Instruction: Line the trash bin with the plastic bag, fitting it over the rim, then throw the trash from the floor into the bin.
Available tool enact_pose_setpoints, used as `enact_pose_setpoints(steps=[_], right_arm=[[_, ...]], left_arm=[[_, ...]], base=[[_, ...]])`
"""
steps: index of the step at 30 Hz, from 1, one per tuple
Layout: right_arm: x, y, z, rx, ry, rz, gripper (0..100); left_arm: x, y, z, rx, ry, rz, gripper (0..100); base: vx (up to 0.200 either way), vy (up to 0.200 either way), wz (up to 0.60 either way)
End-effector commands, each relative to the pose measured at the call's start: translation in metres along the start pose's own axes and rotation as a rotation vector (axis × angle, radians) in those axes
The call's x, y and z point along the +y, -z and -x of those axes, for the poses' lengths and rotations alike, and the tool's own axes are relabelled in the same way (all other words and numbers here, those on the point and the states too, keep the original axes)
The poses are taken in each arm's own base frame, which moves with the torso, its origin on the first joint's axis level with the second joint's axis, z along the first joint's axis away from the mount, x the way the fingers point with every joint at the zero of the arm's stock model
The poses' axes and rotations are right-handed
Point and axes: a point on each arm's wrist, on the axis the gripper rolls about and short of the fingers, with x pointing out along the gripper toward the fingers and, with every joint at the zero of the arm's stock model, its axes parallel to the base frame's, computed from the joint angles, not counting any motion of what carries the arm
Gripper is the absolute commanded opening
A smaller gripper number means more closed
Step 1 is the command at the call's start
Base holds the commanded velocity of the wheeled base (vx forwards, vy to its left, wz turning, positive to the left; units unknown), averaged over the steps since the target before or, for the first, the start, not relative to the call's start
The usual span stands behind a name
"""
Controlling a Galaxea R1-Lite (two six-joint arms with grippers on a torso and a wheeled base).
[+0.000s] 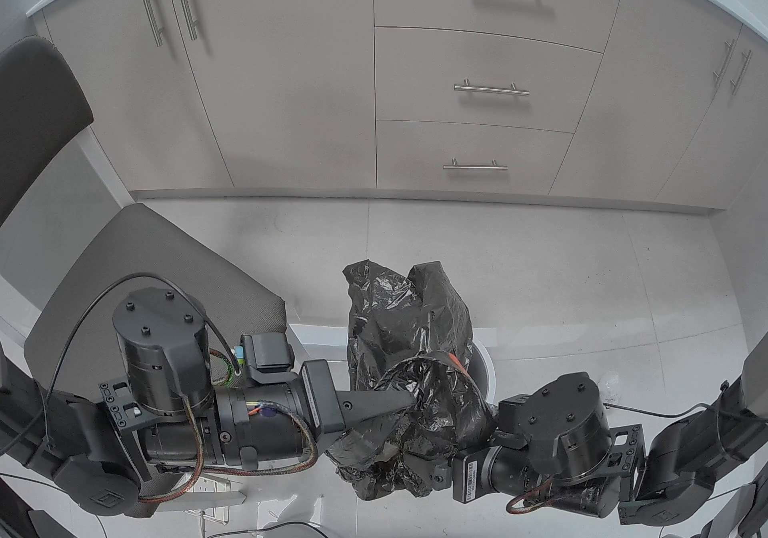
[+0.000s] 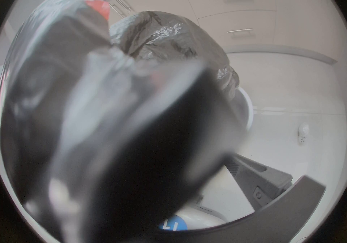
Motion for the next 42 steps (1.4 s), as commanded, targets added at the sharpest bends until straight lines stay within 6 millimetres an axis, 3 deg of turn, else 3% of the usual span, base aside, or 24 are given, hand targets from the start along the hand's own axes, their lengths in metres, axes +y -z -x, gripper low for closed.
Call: enact_pose_setpoints(steps=[1, 4, 5, 16, 21, 25, 30, 42], right_arm=[[-0.003, 0.006, -0.005, 0.008, 0.039, 0.016, 100], [-0.007, 0.010, -0.002, 0.000, 0.083, 0.025, 100], [-0.007, 0.011, -0.001, -0.005, 0.087, 0.026, 0], [-0.004, 0.007, 0.003, -0.095, 0.043, 0.027, 0], [-0.014, 0.001, 0.002, -0.085, 0.043, 0.005, 0], [-0.040, -0.016, 0.001, 0.037, -0.122, -0.069, 0], [-0.066, -0.037, -0.005, 0.167, -0.175, -0.189, 0], [-0.072, -0.055, -0.006, 0.318, -0.328, -0.376, 0]], left_arm=[[0.001, 0.000, 0.000, 0.001, -0.002, 0.002, 0], [0.001, 0.000, -0.001, 0.001, -0.002, 0.002, 0], [0.001, 0.000, 0.000, 0.002, -0.003, 0.002, 0], [0.001, 0.000, 0.000, 0.002, -0.005, 0.003, 0], [0.001, 0.000, 0.000, 0.002, -0.003, 0.001, 0], [0.002, 0.000, -0.001, 0.006, -0.005, 0.000, 0], [0.005, 0.001, -0.004, 0.012, -0.017, 0.007, 0], [0.007, 0.002, -0.003, 0.017, -0.022, 0.015, 0]], base=[[0.000, 0.000, 0.00], [0.000, 0.000, 0.00], [0.000, 0.000, 0.00], [0.000, 0.000, 0.00], [0.000, 0.000, 0.00], [0.000, 0.000, 0.00], [0.000, 0.000, 0.00], [0.000, 0.000, 0.00]])
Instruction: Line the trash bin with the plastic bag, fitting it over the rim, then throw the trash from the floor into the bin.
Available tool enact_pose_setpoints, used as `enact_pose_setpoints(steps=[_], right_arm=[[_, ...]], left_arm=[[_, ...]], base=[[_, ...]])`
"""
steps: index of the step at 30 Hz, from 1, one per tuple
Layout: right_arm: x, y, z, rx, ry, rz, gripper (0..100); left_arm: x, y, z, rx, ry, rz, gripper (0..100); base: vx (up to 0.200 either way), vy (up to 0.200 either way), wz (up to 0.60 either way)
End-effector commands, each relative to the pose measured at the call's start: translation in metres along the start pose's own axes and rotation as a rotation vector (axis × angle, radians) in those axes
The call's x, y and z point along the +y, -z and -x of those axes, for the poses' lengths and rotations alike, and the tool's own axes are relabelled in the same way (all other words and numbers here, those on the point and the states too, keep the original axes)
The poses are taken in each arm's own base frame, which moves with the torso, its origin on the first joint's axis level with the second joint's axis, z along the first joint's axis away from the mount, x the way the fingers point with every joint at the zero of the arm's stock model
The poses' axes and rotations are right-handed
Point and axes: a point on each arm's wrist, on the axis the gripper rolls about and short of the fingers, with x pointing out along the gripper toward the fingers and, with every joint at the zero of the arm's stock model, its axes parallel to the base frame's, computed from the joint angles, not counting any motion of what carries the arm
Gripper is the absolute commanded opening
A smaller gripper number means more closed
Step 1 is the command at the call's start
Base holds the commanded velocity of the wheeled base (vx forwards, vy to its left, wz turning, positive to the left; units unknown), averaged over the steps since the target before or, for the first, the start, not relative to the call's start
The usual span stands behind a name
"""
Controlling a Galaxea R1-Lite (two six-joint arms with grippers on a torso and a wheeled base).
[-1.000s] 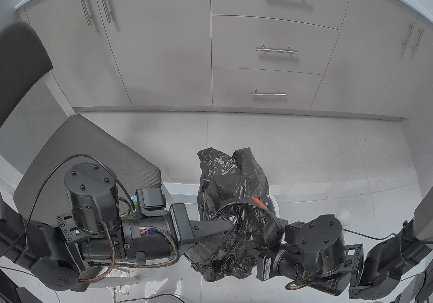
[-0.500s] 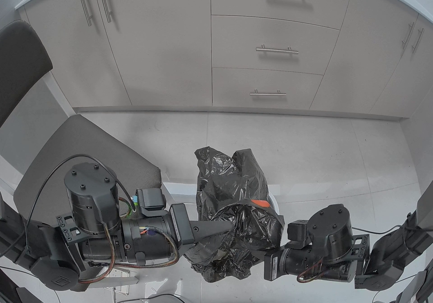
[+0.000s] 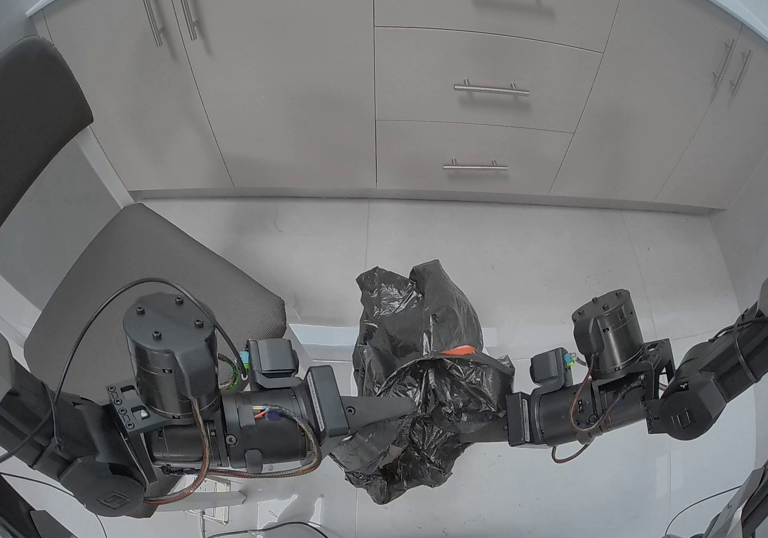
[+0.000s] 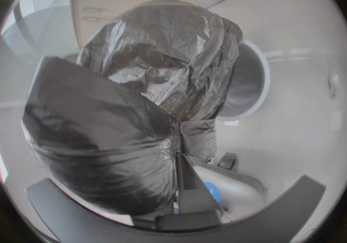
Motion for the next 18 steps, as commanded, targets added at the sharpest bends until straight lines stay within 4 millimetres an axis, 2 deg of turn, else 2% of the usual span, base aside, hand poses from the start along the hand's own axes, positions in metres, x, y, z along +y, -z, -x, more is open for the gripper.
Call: enact_pose_setpoints(steps=[1, 5, 11, 18], right_arm=[[0.003, -0.010, 0.003, -0.005, -0.050, -0.036, 0], [0.006, -0.013, 0.004, 0.033, -0.093, -0.078, 0], [0.019, 0.005, 0.014, 0.174, -0.115, -0.101, 0], [0.023, 0.020, 0.021, 0.229, -0.117, -0.098, 0]], left_arm=[[0.002, 0.001, 0.000, 0.004, -0.008, 0.006, 0], [0.003, 0.004, 0.003, 0.009, -0.015, 0.011, 0], [0.006, 0.013, 0.007, 0.034, -0.027, 0.016, 0], [0.011, 0.019, 0.013, 0.082, -0.031, 0.030, 0]], base=[[0.000, 0.000, 0.00], [0.000, 0.000, 0.00], [0.000, 0.000, 0.00], [0.000, 0.000, 0.00]])
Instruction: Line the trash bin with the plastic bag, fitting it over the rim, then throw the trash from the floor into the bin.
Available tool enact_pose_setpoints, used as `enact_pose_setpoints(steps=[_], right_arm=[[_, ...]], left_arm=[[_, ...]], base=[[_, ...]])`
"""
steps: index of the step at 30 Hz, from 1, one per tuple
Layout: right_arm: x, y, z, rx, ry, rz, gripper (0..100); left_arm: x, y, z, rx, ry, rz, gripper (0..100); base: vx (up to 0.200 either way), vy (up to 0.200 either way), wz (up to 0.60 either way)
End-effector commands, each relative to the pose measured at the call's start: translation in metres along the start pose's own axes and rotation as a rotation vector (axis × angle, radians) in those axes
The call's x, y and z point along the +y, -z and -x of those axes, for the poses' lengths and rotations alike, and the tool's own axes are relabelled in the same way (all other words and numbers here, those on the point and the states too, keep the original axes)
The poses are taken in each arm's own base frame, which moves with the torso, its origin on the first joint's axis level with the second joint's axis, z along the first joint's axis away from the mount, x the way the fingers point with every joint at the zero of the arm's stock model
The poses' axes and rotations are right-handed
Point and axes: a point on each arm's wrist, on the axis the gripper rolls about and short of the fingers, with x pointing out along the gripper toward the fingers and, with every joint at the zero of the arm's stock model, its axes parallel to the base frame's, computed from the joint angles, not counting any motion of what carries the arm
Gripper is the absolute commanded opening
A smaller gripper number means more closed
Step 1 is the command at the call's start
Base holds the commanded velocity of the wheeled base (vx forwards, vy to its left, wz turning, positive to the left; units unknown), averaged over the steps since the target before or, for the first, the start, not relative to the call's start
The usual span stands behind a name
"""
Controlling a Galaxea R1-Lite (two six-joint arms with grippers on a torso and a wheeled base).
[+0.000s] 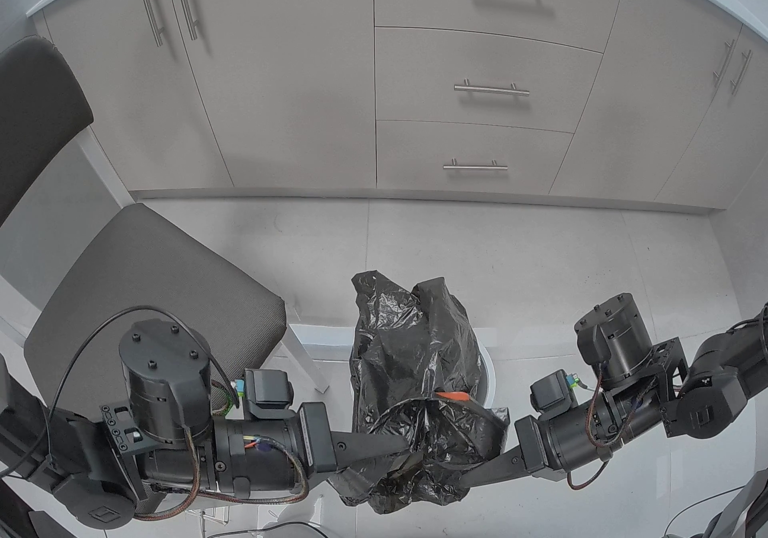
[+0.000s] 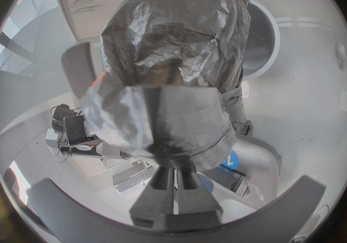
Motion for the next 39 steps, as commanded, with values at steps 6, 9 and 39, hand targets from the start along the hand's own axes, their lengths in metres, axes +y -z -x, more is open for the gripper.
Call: enact_pose_setpoints(steps=[6, 9, 39], right_arm=[[0.005, 0.013, 0.004, 0.023, -0.014, 0.023, 0], [0.005, 0.012, 0.004, 0.019, -0.015, 0.023, 0], [-0.018, 0.017, -0.034, -0.242, 0.315, 0.246, 100]], left_arm=[[0.001, 0.006, 0.006, 0.024, -0.002, 0.007, 0], [0.002, 0.006, 0.006, 0.025, -0.004, 0.007, 0], [-0.021, -0.022, 0.002, -0.066, 0.087, 0.005, 0]], base=[[0.000, 0.000, 0.00], [0.000, 0.000, 0.00], [0.000, 0.000, 0.00]])
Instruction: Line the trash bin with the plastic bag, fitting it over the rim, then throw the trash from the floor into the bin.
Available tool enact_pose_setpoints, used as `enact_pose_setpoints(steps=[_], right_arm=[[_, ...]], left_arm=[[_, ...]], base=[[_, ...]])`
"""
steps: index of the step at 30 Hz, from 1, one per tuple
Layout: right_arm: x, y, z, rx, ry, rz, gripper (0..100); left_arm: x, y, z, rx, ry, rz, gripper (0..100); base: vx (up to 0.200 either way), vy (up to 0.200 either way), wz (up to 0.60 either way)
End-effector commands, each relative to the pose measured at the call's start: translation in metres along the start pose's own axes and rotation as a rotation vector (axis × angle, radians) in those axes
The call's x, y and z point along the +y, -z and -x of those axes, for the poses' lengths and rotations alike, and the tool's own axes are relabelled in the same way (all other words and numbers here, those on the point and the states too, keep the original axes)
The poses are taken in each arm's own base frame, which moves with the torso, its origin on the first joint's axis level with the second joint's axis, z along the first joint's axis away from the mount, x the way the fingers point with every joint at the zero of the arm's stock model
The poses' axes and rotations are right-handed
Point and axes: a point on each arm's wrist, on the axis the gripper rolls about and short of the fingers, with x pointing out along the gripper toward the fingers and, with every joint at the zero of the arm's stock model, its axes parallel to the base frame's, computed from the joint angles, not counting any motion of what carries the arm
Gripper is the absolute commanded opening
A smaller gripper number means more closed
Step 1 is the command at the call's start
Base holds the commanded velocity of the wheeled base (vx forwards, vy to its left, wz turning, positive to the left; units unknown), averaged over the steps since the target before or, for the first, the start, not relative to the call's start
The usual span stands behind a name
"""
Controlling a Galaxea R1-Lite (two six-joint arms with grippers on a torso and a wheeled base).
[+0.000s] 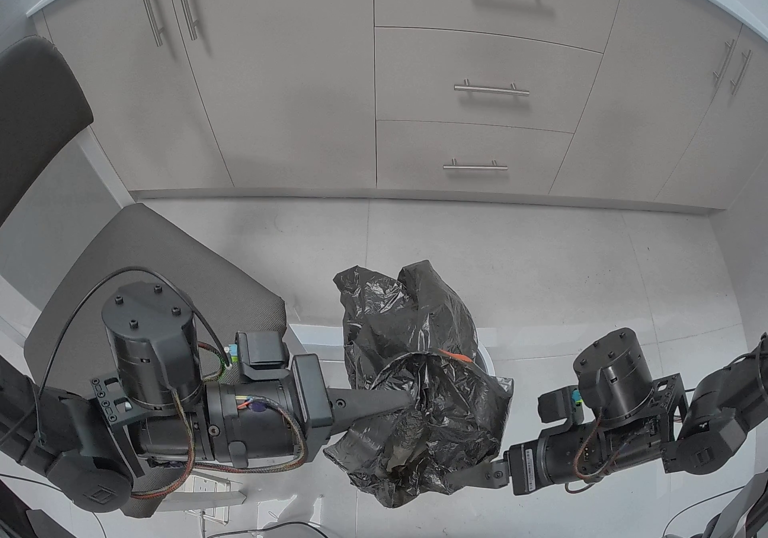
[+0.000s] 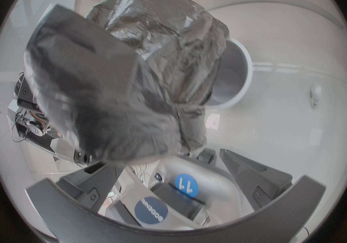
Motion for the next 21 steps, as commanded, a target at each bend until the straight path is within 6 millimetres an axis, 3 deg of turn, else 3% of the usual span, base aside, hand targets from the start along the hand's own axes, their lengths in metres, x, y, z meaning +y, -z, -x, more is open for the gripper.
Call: enact_pose_setpoints(steps=[1, 5, 9, 21], right_arm=[[0.000, 0.002, -0.027, -0.018, 0.030, 0.020, 100], [0.002, 0.005, -0.055, -0.098, 0.087, 0.053, 100], [0.001, 0.008, -0.067, -0.141, 0.159, 0.067, 100], [0.007, 0.022, -0.061, -0.159, 0.213, 0.111, 100]], left_arm=[[-0.003, -0.003, 0.000, -0.013, 0.010, -0.005, 0], [-0.003, -0.008, 0.001, -0.030, 0.013, -0.006, 0], [-0.004, -0.008, 0.001, -0.031, 0.014, -0.007, 0], [-0.004, -0.010, 0.002, -0.037, 0.015, -0.007, 0]], base=[[0.000, 0.000, 0.00], [0.000, 0.000, 0.00], [0.000, 0.000, 0.00], [0.000, 0.000, 0.00]])
